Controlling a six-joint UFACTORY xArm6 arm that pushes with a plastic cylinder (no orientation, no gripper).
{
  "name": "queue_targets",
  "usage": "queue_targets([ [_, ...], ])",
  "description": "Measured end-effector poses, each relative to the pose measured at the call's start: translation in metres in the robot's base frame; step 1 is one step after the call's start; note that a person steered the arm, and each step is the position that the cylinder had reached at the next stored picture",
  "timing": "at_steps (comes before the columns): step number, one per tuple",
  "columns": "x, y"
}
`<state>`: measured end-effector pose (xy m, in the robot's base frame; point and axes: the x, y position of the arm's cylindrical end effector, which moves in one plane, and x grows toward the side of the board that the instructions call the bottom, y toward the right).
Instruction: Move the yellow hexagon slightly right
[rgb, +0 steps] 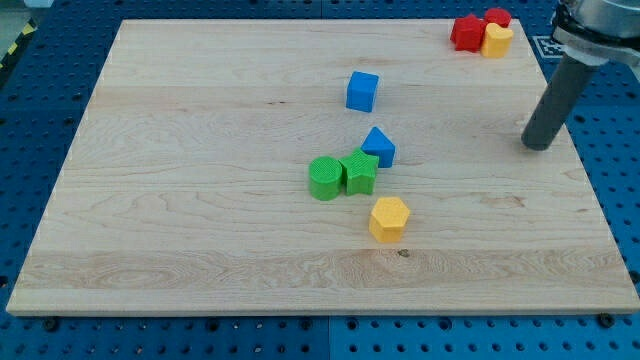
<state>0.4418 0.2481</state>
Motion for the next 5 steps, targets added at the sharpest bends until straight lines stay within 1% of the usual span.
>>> queue_targets([
  [1, 0.02, -0.012],
  [3, 0.025, -0.017],
  [4, 0.045, -0.02],
  [5, 0.07, -0.043],
])
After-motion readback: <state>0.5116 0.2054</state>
